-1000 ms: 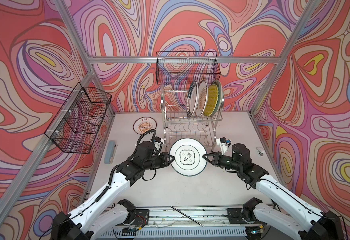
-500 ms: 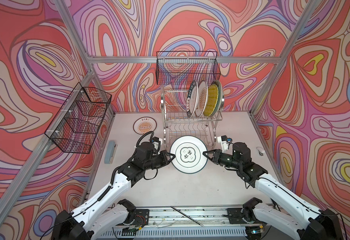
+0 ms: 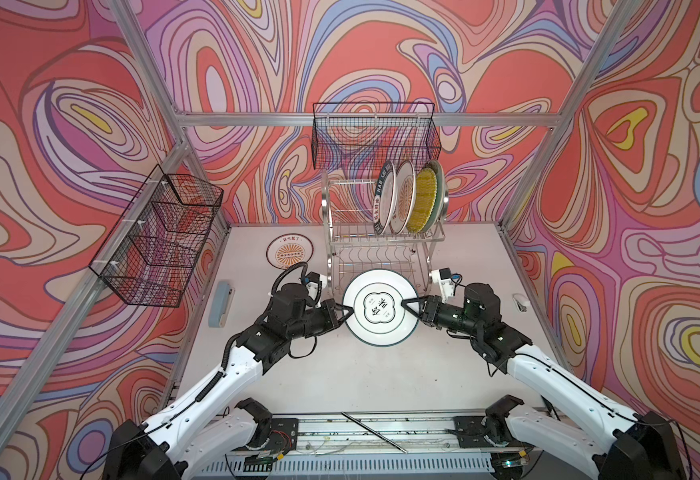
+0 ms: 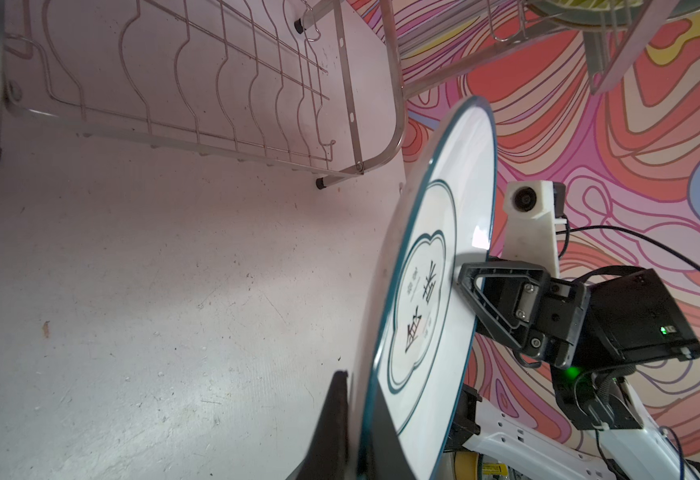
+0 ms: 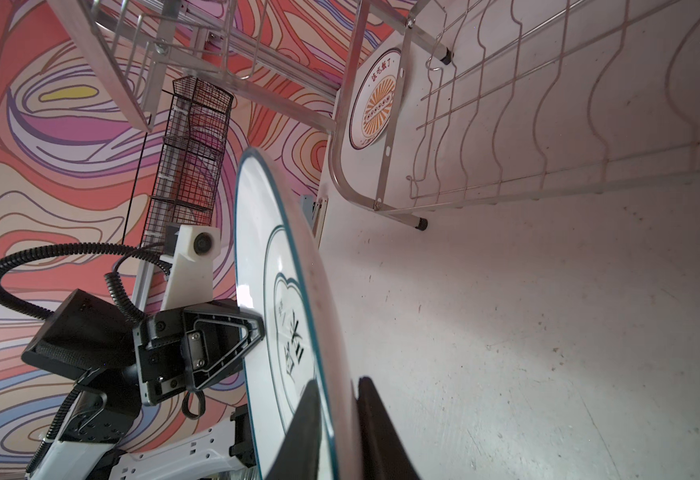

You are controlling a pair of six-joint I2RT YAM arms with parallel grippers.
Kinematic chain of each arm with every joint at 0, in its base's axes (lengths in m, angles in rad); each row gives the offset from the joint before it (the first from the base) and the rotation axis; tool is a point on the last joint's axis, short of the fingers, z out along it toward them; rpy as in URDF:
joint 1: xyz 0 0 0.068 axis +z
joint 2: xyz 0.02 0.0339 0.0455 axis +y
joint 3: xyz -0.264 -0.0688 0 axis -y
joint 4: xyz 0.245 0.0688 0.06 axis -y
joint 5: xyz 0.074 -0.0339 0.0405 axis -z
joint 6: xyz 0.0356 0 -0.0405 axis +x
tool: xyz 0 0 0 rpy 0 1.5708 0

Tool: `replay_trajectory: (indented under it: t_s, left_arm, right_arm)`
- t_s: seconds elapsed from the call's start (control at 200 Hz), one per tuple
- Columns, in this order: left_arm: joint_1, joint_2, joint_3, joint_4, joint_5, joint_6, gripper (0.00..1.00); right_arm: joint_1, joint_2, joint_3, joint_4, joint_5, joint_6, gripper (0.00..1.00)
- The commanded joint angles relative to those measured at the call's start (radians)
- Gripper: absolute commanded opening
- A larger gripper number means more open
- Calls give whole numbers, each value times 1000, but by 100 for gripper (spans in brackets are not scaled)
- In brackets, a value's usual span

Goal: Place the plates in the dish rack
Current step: 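Pinch the plate rim with the left gripper while the right gripper tilts it up, then lift the plate upright with the left gripper while the right gripper steadies its edge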

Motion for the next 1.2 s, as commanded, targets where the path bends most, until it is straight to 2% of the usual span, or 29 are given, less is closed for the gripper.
replay_trajectory:
  t_s: [0.0,0.065,0.205,0.29,0.366,0.421,0.571,0.706,0.861,1.042,1.197]
  left_arm:
    - [-12,2,-9,59,36,-8,0]
    - [-12,2,-8,52,33,-5,0]
    - [-12,9,9,15,19,14,0]
    - [-12,11,25,-20,10,31,15]
    - [-12,3,47,-76,-13,67,32]
    - [-12,-7,69,-133,-41,105,39]
    - [-12,-39,124,-289,-121,209,47]
    - [-24,-74,133,-325,-165,283,50]
    - [-125,-130,105,-301,-313,389,51]
    - [-312,-160,82,-222,-537,546,49]
    - [-519,-126,59,-82,-734,785,44]
  right_arm:
    - [8,4,38,46,-21,-1,8]
    - [8,3,42,38,-19,-1,0]
    - [7,-5,54,13,-10,-3,0]
    - [9,-15,66,-32,11,-9,0]
    - [9,-29,86,-96,42,-20,0]
    - [8,-39,103,-146,71,-28,0]
    - [8,-45,175,-299,145,-57,0]
    - [8,-18,248,-413,199,-46,0]
    - [10,21,329,-549,272,-31,0]
    - [13,31,352,-587,309,8,0]
    - [20,39,367,-605,313,18,0]
